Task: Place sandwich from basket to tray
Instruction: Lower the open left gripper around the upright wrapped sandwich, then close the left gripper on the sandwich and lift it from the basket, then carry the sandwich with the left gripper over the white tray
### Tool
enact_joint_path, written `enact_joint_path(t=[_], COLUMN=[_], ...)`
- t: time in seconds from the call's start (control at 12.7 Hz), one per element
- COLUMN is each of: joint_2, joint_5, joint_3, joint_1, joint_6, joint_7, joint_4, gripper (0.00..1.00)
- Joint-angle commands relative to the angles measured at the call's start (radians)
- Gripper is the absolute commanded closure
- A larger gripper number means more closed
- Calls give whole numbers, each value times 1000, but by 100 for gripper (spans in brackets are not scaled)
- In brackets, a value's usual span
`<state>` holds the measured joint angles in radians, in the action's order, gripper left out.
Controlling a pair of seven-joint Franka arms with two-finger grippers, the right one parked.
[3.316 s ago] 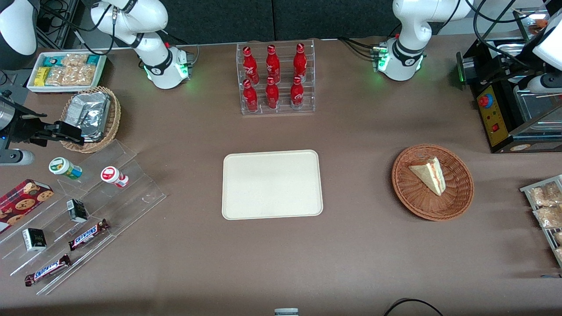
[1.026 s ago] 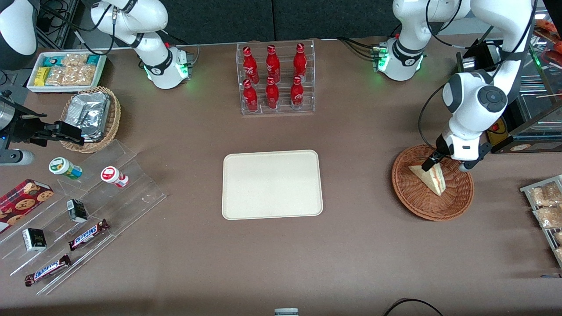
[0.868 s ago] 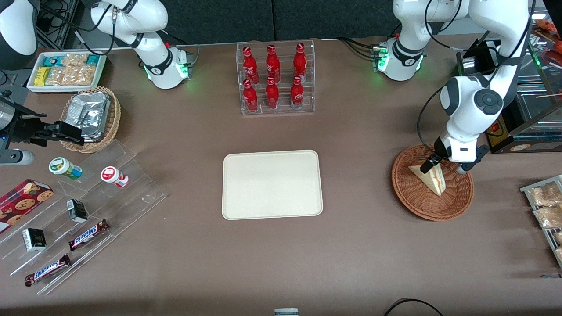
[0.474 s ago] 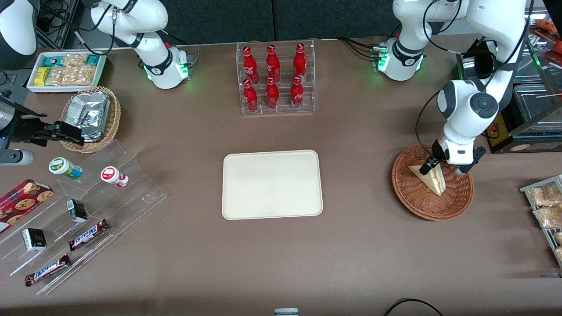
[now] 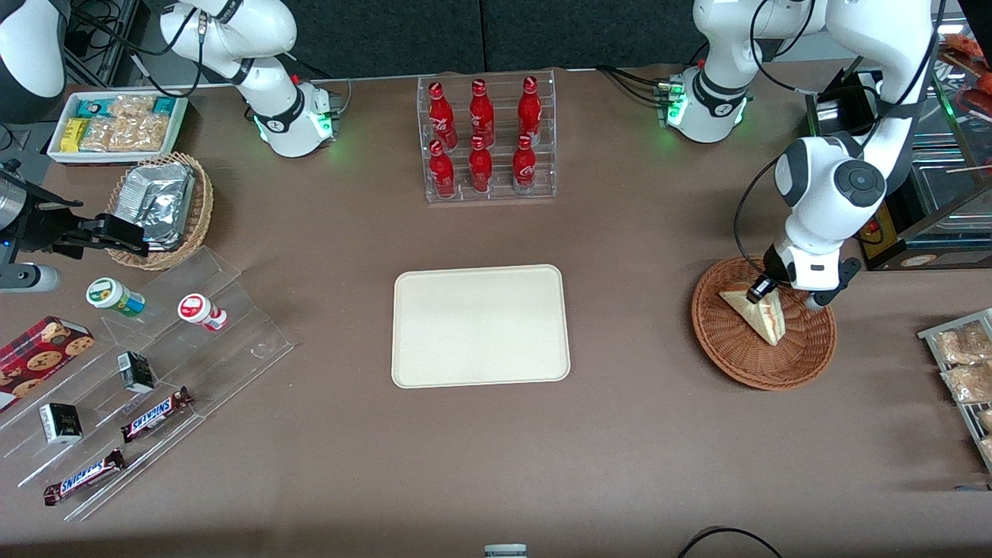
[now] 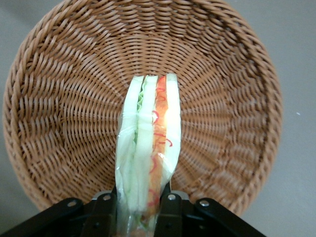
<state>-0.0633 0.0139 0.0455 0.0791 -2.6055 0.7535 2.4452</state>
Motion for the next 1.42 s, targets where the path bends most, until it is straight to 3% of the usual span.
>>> enact_joint_path(t=[0.0,0.32,0.47,0.79,0.95,1.18,1.34], joint_2=[109,129,120,103,13,-125,-237], joint_5=[18,21,3,-52,-54,-35,30], joint_3=[-35,-151,-217,-361,-453,-504,-506], joint_1=[11,11,13,16,34,118,187], joint_6=[155,587,692,714,719,703,703], joint_7=[20,13,27,23,36,109,116], joint_4=[-43,-343,-469,-540,-619,-717,-790], gripper=[100,100,100,100,100,100,100])
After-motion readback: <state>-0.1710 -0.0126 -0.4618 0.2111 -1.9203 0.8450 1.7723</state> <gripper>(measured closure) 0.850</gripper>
